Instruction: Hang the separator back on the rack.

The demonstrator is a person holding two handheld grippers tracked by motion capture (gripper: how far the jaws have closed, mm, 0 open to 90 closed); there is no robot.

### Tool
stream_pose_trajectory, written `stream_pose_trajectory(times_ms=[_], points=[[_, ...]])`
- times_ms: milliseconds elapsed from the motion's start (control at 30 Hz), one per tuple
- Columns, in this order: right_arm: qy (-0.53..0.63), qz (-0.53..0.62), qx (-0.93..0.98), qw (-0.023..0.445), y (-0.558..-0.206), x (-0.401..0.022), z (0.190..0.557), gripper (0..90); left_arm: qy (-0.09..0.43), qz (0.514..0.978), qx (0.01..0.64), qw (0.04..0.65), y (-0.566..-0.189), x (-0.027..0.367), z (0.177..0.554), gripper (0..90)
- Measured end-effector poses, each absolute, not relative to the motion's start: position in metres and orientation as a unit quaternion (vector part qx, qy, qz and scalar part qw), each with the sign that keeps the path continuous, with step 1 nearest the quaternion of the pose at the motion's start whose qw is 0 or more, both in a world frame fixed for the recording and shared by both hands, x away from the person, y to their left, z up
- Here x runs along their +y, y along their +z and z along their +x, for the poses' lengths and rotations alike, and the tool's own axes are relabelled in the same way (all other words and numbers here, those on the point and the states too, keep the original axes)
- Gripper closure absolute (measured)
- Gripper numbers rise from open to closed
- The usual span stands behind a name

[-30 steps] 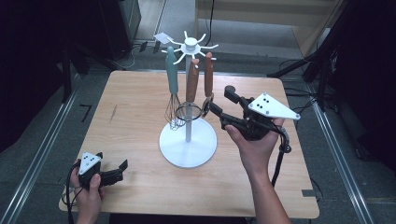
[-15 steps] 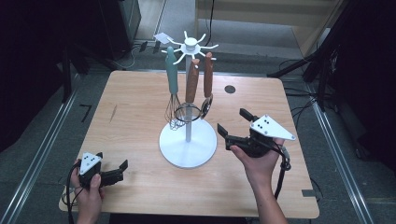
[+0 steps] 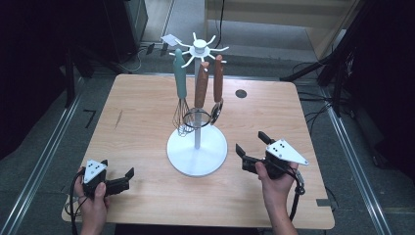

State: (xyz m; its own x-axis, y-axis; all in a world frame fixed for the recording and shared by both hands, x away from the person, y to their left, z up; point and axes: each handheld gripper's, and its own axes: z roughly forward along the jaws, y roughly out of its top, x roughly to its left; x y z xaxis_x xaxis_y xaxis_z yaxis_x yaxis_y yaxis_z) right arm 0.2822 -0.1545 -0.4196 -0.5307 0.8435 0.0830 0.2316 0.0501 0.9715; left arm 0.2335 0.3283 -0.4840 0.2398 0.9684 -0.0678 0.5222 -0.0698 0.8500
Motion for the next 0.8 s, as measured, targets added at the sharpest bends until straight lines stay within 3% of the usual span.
stream_pose_trajectory(times_ms=[800], points=[[0.53,0.436,0.666,0.293,-0.471,-0.214,0.258,5.8,0.284,0.67,0.549,0.411,-0.484,0.33,0.232,0.0]])
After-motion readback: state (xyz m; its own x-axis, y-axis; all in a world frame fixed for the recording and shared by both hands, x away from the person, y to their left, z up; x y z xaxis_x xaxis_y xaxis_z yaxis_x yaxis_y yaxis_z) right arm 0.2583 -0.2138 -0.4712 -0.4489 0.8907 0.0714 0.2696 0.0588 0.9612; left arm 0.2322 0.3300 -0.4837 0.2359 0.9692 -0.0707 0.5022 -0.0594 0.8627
